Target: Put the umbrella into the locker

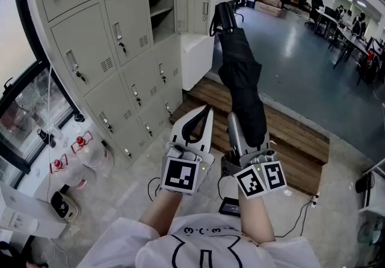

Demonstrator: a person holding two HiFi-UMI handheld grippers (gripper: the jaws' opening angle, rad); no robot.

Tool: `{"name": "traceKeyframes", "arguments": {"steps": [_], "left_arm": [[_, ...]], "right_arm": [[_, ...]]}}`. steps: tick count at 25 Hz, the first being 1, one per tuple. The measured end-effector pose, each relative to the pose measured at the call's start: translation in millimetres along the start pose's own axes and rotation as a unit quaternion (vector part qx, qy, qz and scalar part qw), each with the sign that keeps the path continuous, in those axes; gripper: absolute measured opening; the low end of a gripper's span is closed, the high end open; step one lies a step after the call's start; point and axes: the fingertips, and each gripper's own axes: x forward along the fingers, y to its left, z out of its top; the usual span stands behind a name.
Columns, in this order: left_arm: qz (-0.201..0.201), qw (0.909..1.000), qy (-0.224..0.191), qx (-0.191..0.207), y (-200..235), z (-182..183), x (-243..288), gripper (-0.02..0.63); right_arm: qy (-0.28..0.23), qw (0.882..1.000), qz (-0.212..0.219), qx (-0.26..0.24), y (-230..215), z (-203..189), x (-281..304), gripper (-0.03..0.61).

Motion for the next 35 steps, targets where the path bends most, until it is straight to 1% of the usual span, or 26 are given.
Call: {"name": "traceKeyframes", "arguments": {"steps": [6, 13, 19, 22, 26, 32, 35], "left_arm": [[0.008, 0.9999, -0.001, -0.007, -15, -7, 18, 0.000], [0.022, 0.9997, -0.005, -0.009, -29, -17, 40, 0.000], [0.028, 0.9996, -0.004, -0.003, -29, -22, 62, 0.000], [0.025, 0.9997, -0.004, 0.002, -27, -26, 77, 0.000], [0.021, 0.9998, -0.001, 0.001, -17, -37, 102, 0.000], [0.013, 0.9998, 0.012, 0.009, 10, -64, 152, 0.000], [0.009, 0.9998, -0.001, 0.016, 32, -73, 182, 0.000]], "right_arm": [[0.007, 1.000, 0.011, 0.000, -21, 3, -1, 0.199], [0.004, 0.999, 0.035, 0.023, -52, 8, -4, 0.199], [0.010, 0.999, 0.035, 0.030, -80, 7, 4, 0.201], [0.010, 0.999, 0.030, 0.032, -97, 6, 12, 0.201], [0.009, 0.999, 0.028, 0.030, -118, 1, 29, 0.201], [0.014, 0.999, 0.028, 0.031, -154, -21, 74, 0.201], [0.012, 0.999, 0.032, 0.036, -173, -32, 106, 0.201]]}}
